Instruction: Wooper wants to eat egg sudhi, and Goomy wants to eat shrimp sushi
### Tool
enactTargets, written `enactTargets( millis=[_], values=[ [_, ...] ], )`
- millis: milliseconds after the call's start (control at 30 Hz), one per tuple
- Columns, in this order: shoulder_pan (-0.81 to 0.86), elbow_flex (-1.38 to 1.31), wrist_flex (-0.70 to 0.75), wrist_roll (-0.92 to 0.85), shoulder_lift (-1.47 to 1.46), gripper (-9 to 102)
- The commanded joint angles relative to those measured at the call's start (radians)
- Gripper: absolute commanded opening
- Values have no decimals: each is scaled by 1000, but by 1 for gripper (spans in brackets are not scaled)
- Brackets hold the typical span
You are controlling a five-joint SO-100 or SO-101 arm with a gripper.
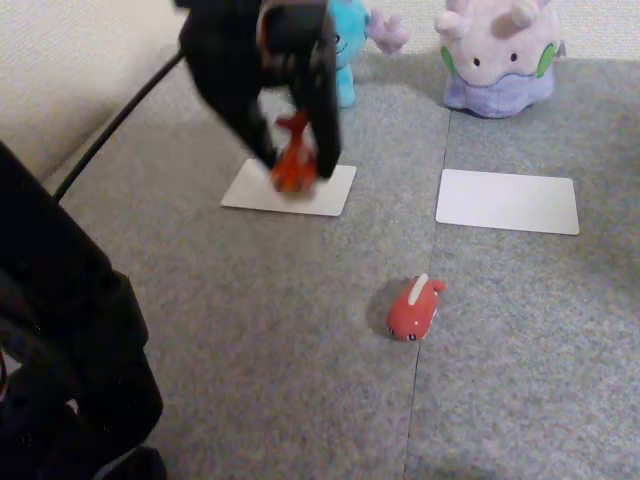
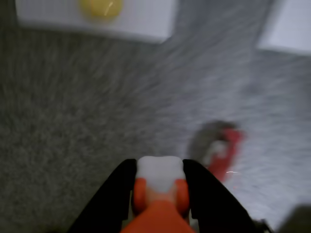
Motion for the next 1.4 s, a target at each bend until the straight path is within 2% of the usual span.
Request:
enactTargets(
  millis=[0, 200, 467, 867, 1067, 1367],
  values=[
    [6, -161, 29, -15, -6, 2],
    [75, -373, -11, -44, -181, 1],
    [209, -698, -71, -121, -563, 2],
    [224, -1101, -98, -124, -994, 2],
    [230, -1209, -103, -127, -1100, 2],
    [262, -1221, -89, -129, -1129, 2]
  ],
)
